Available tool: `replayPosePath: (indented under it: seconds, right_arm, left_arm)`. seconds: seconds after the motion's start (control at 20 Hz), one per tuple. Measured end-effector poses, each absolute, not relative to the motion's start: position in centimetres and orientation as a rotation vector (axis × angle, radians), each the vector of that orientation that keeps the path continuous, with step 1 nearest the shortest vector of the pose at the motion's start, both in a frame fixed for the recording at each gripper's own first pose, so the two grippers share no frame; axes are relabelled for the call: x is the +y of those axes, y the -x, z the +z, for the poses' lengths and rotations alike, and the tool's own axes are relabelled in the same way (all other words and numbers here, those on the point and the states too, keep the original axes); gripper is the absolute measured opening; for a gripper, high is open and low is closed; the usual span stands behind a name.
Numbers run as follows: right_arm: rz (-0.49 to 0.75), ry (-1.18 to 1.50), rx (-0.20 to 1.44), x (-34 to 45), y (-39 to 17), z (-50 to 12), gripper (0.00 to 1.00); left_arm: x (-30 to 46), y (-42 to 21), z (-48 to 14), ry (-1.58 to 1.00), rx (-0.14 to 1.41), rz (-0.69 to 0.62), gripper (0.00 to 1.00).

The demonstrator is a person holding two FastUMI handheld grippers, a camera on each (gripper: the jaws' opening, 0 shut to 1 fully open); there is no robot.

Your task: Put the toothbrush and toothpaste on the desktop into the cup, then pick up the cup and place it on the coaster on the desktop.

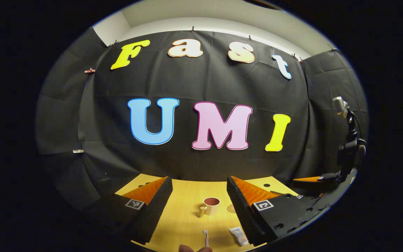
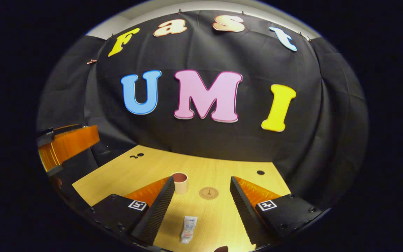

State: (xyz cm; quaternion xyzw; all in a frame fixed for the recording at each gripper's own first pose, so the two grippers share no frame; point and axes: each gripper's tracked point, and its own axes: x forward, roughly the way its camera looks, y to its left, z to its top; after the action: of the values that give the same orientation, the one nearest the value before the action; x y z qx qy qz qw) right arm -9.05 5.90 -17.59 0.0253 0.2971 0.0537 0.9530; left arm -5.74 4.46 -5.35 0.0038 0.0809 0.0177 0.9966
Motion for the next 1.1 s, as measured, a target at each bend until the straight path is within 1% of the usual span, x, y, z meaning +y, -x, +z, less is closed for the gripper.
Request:
replayPosePath:
  seconds: [0.3,0.6,0.8,1.1]
  right_arm:
    - [0.125,-0.025,0.859,7.4,14.3,-26.3,0.98]
    - [0.137,-0.057,1.107,9.3,19.5,-34.7,0.98]
    - [0.133,-0.053,1.225,9.9,20.8,-38.8,0.97]
    - [0.125,0.001,1.343,10.2,20.5,-43.8,0.95]
  left_arm:
    - [6.8,8.5,-6.2,-0.027,0.188,0.04,0.97]
    - [8.5,10.4,-6.6,-0.021,0.198,0.057,0.97]
    - [9.5,11.6,-7.1,-0.017,0.208,0.079,0.97]
    - [11.1,13.3,-7.6,-0.009,0.225,0.131,0.97]
